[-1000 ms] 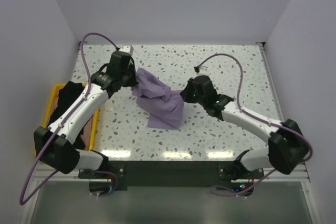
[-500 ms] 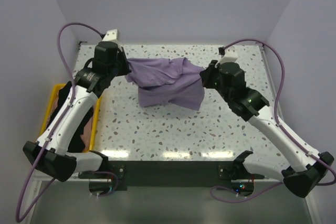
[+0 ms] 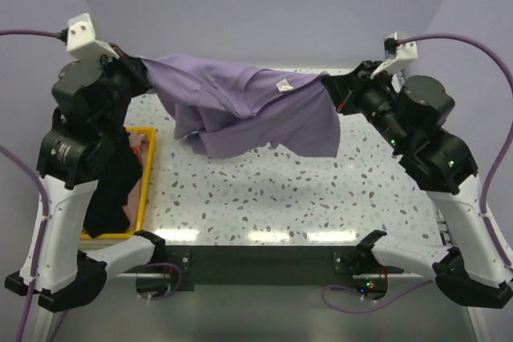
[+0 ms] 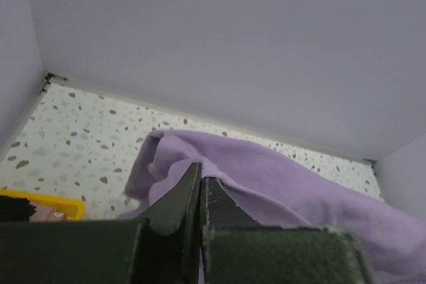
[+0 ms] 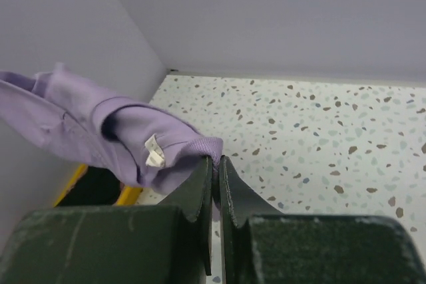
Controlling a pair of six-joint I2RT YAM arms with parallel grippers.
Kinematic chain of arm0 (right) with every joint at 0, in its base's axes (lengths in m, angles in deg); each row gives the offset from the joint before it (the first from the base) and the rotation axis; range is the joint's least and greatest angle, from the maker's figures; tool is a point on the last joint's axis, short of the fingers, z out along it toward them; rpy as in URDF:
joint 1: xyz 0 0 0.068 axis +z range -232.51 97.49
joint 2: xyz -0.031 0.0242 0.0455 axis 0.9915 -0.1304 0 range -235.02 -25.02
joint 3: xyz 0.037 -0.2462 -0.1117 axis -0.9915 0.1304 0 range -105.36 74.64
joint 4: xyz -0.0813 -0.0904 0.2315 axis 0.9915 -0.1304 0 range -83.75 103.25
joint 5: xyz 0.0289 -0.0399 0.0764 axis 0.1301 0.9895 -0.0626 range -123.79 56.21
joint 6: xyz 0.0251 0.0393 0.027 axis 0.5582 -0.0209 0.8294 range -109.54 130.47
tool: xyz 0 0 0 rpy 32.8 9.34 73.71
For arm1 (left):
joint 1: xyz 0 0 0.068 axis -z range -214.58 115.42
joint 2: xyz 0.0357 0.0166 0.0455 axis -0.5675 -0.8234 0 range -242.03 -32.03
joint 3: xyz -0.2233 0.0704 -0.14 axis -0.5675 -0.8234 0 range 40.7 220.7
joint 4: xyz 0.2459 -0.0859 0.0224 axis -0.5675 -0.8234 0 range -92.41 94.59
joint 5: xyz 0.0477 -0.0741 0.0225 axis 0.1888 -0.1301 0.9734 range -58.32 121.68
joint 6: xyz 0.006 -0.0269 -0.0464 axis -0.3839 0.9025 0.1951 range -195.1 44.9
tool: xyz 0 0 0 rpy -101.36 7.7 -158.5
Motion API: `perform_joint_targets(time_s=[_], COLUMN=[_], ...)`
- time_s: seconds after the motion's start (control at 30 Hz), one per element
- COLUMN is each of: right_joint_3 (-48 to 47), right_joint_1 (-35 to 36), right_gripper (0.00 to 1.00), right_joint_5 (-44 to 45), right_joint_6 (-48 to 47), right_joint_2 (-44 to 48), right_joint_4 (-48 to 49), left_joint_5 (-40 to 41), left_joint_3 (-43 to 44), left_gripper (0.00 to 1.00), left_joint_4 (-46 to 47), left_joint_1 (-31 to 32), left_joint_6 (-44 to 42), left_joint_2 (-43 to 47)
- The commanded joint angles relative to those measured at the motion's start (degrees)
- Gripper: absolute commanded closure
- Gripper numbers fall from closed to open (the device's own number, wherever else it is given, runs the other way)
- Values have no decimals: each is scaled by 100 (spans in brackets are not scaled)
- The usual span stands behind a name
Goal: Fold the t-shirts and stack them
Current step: Flatten the tshirt out
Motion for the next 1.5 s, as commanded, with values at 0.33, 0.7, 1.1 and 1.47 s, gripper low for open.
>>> perform_joint_targets(time_s=[0.33, 0.7, 1.1, 1.47], right_joint_3=[-1344, -2160, -3620, -4569], right_joint_1=[3, -23, 758, 1550], right_gripper=[100, 100, 100, 100], right_joint_5=[-785, -615, -2444, -1541], right_joint_6=[-55, -512, -90, -459], right_joint_2=[-937, -1896, -2458, -3030], right_joint_4=[-760, -569, 284, 285], left_joint_5=[489, 347, 1463, 1552], left_joint_3=[1827, 3100, 2547, 2688], left_gripper=[100, 100, 100, 100], left_joint_4=[574, 934, 1962, 3070], left_joint_1=[-62, -256, -247, -18], left_joint_6=[-623, -807, -1369, -2143], left_joint_2=[-743, -2072, -78, -260])
